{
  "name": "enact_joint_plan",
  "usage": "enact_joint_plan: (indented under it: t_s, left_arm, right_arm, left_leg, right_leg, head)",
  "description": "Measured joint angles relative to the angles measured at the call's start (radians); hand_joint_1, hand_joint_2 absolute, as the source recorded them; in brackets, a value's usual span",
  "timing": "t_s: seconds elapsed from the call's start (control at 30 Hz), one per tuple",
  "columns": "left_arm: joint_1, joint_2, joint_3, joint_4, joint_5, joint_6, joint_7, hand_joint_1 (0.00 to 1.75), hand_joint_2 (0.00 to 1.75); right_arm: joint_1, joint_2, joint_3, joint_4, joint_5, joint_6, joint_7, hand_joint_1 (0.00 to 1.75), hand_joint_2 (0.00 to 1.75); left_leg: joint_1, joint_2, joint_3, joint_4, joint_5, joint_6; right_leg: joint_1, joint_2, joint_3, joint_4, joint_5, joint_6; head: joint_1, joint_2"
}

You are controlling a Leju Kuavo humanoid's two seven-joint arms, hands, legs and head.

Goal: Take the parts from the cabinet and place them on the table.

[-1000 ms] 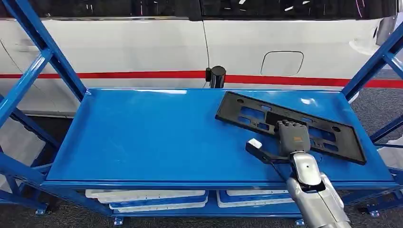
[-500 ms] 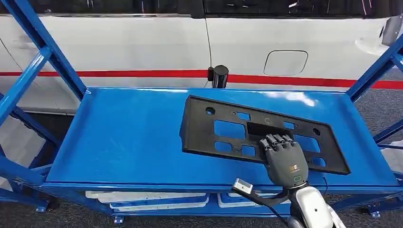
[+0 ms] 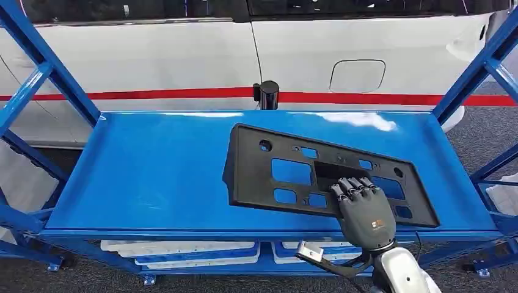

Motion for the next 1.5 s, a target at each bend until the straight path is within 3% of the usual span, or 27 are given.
enact_joint_plan:
  t_s: [0.03,0.07,0.1,0.17,0.23,0.27,0.53,0.57,0.6,0.63,0.67,0.7,0.73,0.77,0.83,0.87,0.9,0.93,1.0,1.07,1.1,1.2,1.27,1.33,1.4,1.43,1.5]
  left_arm:
    - [-0.001,0.0,0.0,0.0,0.003,0.0,0.0,0.0,0.0]
    - [-0.003,0.0,0.002,0.0,0.004,0.0,0.0,0.0,0.0]
    - [-0.004,0.0,0.003,0.0,0.004,0.0,0.0,0.0,0.0]
    - [-0.004,-0.001,0.005,0.0,0.005,0.0,0.0,0.0,0.0]
    - [-0.003,0.0,0.006,0.0,0.006,0.0,0.0,0.0,0.0]
    - [-0.004,-0.001,0.006,0.001,0.006,0.0,0.0,0.0,0.0]
    - [-0.004,-0.001,0.006,0.001,0.006,0.0,0.0,0.0,0.0]
    - [-0.005,-0.001,0.006,0.0,0.006,0.0,0.0,0.0,0.0]
    - [-0.005,-0.001,0.006,0.0,0.006,0.0,0.0,0.0,0.0]
    - [-0.004,-0.001,0.006,0.0,0.006,0.0,0.0,0.0,0.0]
    - [-0.004,-0.001,0.007,0.0,0.006,0.0,0.001,0.0,0.0]
    - [-0.003,-0.001,0.008,0.0,0.015,0.002,0.0,0.0,0.0]
    - [-0.002,-0.002,0.009,0.001,0.016,0.002,0.0,0.0,0.0]
    - [-0.001,-0.001,0.011,0.001,0.017,0.003,0.0,0.0,0.0]
    - [0.002,-0.001,0.017,0.001,0.021,0.003,0.0,0.0,0.0]
    - [0.002,-0.001,0.019,0.001,0.025,0.003,0.0,0.0,0.0]
    - [0.002,0.0,0.021,0.001,0.026,0.005,-0.001,0.0,0.0]
    - [0.003,0.0,0.023,0.001,0.028,0.005,-0.001,0.0,0.0]
    - [0.005,0.0,0.026,0.001,0.036,0.015,-0.002,0.0,0.0]
    - [0.005,0.0,0.035,0.0,0.039,0.024,-0.006,0.0,0.0]
    - [0.005,0.0,0.036,0.001,0.042,0.025,-0.008,0.0,0.0]
    - [0.006,-0.001,0.045,0.001,0.05,0.033,-0.014,0.0,0.0]
    - [0.01,0.0,0.05,0.002,0.052,0.036,-0.015,0.0,0.0]
    - [0.01,0.001,0.053,0.001,0.052,0.042,-0.02,0.0,0.0]
    - [0.01,0.001,0.057,0.001,0.052,0.045,-0.031,0.0,0.0]
    - [0.01,0.001,0.058,0.001,0.053,0.048,-0.036,0.0,0.0]
    - [0.01,0.001,0.063,0.001,0.056,0.057,-0.047,0.0,0.0]
  right_arm:
    - [0.004,-0.002,0.003,-0.006,0.008,-0.003,0.0,1.75,1.75]
    - [0.006,-0.004,0.004,-0.011,0.014,-0.007,0.0,1.75,1.75]
    - [0.007,-0.005,0.004,-0.016,0.015,-0.008,0.0,1.75,1.75]
    - [0.008,-0.008,0.007,-0.021,0.015,-0.012,0.0,1.75,1.75]
    - [0.012,-0.011,0.01,-0.024,0.015,-0.012,0.0,1.75,1.75]
    - [0.013,-0.012,0.011,-0.024,0.015,-0.015,0.0,1.75,1.75]
    - [0.013,-0.012,0.011,-0.024,0.015,-0.015,0.0,1.75,1.75]
    - [0.013,-0.016,0.015,-0.026,0.015,-0.015,0.0,1.75,1.75]
    - [0.013,-0.016,0.015,-0.026,0.015,-0.015,0.0,1.75,1.75]
    - [0.014,-0.018,0.018,-0.026,0.015,-0.015,0.0,1.75,1.75]
    - [0.017,-0.018,0.021,-0.027,0.021,-0.015,0.0,1.75,1.75]
    - [0.017,-0.028,0.025,-0.052,0.033,-0.032,0.0,1.75,1.75]
    - [0.019,-0.03,0.027,-0.06,0.034,-0.036,0.0,1.75,1.75]
    - [0.018,-0.031,0.028,-0.067,0.034,-0.039,0.0,1.75,1.75]
    - [0.019,-0.034,0.031,-0.08,0.034,-0.047,0.0,1.75,1.75]
    - [0.02,-0.036,0.031,-0.085,0.034,-0.049,0.0,1.75,1.75]
    - [0.024,-0.038,0.032,-0.09,0.036,-0.052,0.0,1.75,1.75]
    - [0.026,-0.041,0.034,-0.096,0.038,-0.057,0.0,1.75,1.75]
    - [0.037,-0.048,0.038,-0.111,0.06,-0.085,-0.008,1.75,1.75]
    - [0.047,-0.057,0.042,-0.135,0.079,-0.119,-0.009,1.75,1.75]
    - [0.049,-0.06,0.045,-0.148,0.084,-0.128,-0.009,1.75,1.75]
    - [0.058,-0.071,0.051,-0.175,0.087,-0.142,-0.008,1.75,1.75]
    - [0.065,-0.076,0.053,-0.18,0.087,-0.144,-0.006,1.75,1.75]
    - [0.069,-0.081,0.053,-0.184,0.085,-0.146,-0.005,1.75,1.75]
    - [0.07,-0.091,0.05,-0.19,0.073,-0.147,-0.001,1.75,1.75]
    - [0.071,-0.094,0.047,-0.19,0.065,-0.147,0.0,1.75,1.75]
    - [0.079,-0.101,0.038,-0.191,0.047,-0.147,0.0,1.75,1.75]
  left_leg:
    - [0.001,0.0,0.073,-0.113,0.043,0.004]
    - [0.001,0.0,0.12,-0.193,0.04,0.005]
    - [-0.006,-0.003,0.126,-0.197,0.045,0.005]
    - [-0.013,-0.006,0.11,-0.197,0.054,0.01]
    - [-0.016,-0.005,0.098,-0.206,0.072,0.03]
    - [-0.012,-0.001,0.091,-0.207,0.082,0.036]
    - [-0.013,-0.002,0.089,-0.207,0.084,0.037]
    - [-0.013,0.0,0.061,-0.207,0.103,0.053]
    - [-0.014,0.0,0.058,-0.207,0.104,0.053]
    - [-0.018,0.002,0.027,-0.206,0.125,0.056]
    - [-0.019,0.002,-0.006,-0.205,0.15,0.053]
    - [-0.024,0.0,-0.022,-0.205,0.188,0.029]
    - [-0.023,-0.001,-0.022,-0.208,0.196,0.019]
    - [-0.019,-0.003,-0.03,-0.198,0.186,0.013]
    - [-0.014,-0.002,-0.063,-0.102,0.07,0.004]
    - [-0.011,-0.002,-0.084,-0.025,0.015,-0.001]
    - [-0.007,-0.002,-0.103,0.054,-0.023,-0.008]
    - [-0.002,-0.001,-0.108,0.106,-0.031,-0.012]
    - [0.009,0.0,-0.056,0.071,0.016,-0.022]
    - [0.023,0.001,0.065,-0.096,0.069,-0.032]
    - [0.025,-0.003,0.101,-0.158,0.039,-0.043]
    - [0.008,-0.011,0.079,-0.165,0.055,-0.015]
    - [0.005,-0.005,0.055,-0.171,0.076,0.015]
    - [0.002,-0.003,0.031,-0.171,0.099,0.039]
    - [-0.002,-0.002,-0.004,-0.171,0.126,0.044]
    - [-0.005,0.0,-0.021,-0.17,0.139,0.046]
    - [-0.008,0.001,-0.053,-0.17,0.163,0.045]
  right_leg:
    - [0.0,0.0,0.0,0.0,0.003,0.004]
    - [0.0,0.0,0.0,0.002,0.005,0.008]
    - [0.005,0.0,-0.004,0.002,0.01,0.015]
    - [0.002,-0.001,-0.007,0.003,0.019,0.028]
    - [0.004,-0.001,-0.014,-0.002,0.033,0.044]
    - [-0.004,0.001,-0.025,0.013,0.014,0.04]
    - [-0.002,0.001,-0.03,0.016,0.008,0.039]
    - [-0.001,0.0,-0.081,0.138,-0.091,0.019]
    - [-0.001,0.0,-0.085,0.153,-0.099,0.018]
    - [-0.001,0.0,-0.123,0.303,-0.162,0.022]
    - [-0.001,0.0,-0.029,0.207,-0.109,0.051]
    - [0.011,0.004,0.119,-0.032,-0.089,0.034]
    - [0.01,0.003,0.116,-0.034,-0.082,0.023]
    - [-0.011,0.0,0.109,-0.04,-0.07,0.01]
    - [-0.006,-0.003,0.098,-0.039,-0.054,-0.007]
    - [-0.005,-0.004,0.093,-0.039,-0.046,-0.008]
    - [-0.004,-0.005,0.082,-0.037,-0.037,-0.007]
    - [-0.004,-0.005,0.07,-0.034,-0.031,-0.004]
    - [-0.007,-0.005,0.049,-0.023,-0.022,0.003]
    - [-0.014,-0.005,0.033,-0.003,-0.019,0.009]
    - [-0.01,-0.006,0.022,0.006,-0.017,0.012]
    - [-0.006,-0.004,0.001,0.011,0.005,0.043]
    - [-0.017,-0.004,-0.013,0.009,0.009,0.058]
    - [-0.016,-0.003,-0.056,0.083,-0.076,0.037]
    - [-0.009,-0.002,-0.104,0.245,-0.17,0.025]
    - [-0.007,-0.002,-0.115,0.306,-0.187,0.028]
    - [-0.004,-0.002,-0.079,0.308,-0.159,0.044]
  head:
    - [0.0,0.0]
    - [0.0,0.0]
    - [0.002,0.0]
    - [-0.002,0.0]
    - [0.001,0.0]
    - [-0.002,0.0]
    - [-0.002,0.0]
    - [0.008,0.0]
    - [0.008,0.0]
    - [0.009,0.0]
    - [0.008,0.0]
    - [0.005,0.0]
    - [0.004,0.0]
    - [0.003,0.0]
    - [-0.004,0.0]
    - [-0.003,0.0]
    - [-0.003,0.0]
    - [-0.004,0.0]
    - [-0.004,0.0]
    - [-0.005,0.0]
    - [-0.004,0.0]
    - [-0.004,0.0]
    - [-0.004,0.0]
    - [0.0,0.0]
    - [0.001,0.0]
    - [0.0,0.0]
    - [0.0,0.0]
